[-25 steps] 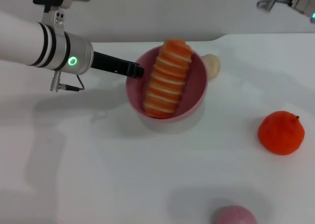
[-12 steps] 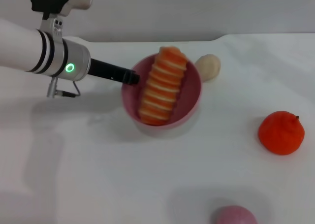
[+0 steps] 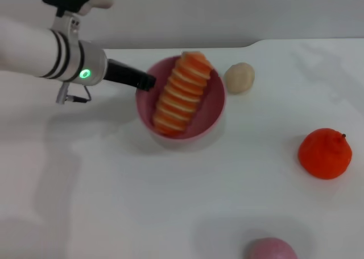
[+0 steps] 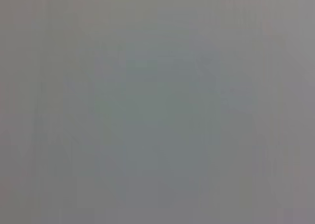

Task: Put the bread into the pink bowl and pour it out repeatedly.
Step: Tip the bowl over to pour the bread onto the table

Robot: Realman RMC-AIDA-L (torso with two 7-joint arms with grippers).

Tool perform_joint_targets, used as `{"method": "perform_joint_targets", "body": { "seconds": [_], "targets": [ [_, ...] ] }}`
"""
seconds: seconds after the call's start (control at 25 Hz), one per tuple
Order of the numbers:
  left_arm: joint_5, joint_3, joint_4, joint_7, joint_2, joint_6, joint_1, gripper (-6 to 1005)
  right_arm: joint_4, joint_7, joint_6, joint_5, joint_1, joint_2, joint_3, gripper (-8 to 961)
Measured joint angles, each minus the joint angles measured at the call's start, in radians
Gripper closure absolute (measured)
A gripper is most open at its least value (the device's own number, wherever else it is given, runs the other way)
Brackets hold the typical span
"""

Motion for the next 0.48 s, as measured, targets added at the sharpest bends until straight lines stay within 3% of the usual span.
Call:
{"method": "perform_joint_targets", "body": {
  "seconds": [0.08, 0.12, 0.36, 0.44, 0.48],
  "targets": [
    [0.0, 0.0, 0.0, 0.0, 0.0, 0.0, 0.0, 953, 0.002, -0.012, 0.005, 0.001, -0.001, 0.001, 0.0, 497],
    [0.006, 0.089, 0.003, 0.006, 0.0, 0.075, -0.01, 953, 0.002, -0.015, 0.007, 0.001, -0.002, 0.002, 0.0, 496],
    [0.022, 0.112, 0.006, 0.006, -0.001, 0.1, -0.014, 953, 0.014, -0.018, 0.016, 0.002, 0.0, 0.001, 0.001, 492],
    [0.074, 0.259, 0.013, 0.006, -0.009, 0.217, -0.024, 953, 0.017, -0.019, 0.019, 0.002, 0.0, 0.001, 0.001, 491],
    [0.075, 0.273, 0.014, 0.006, -0.009, 0.228, -0.024, 954, 0.018, -0.019, 0.019, 0.002, 0.0, 0.001, 0.001, 490]
  ]
}}
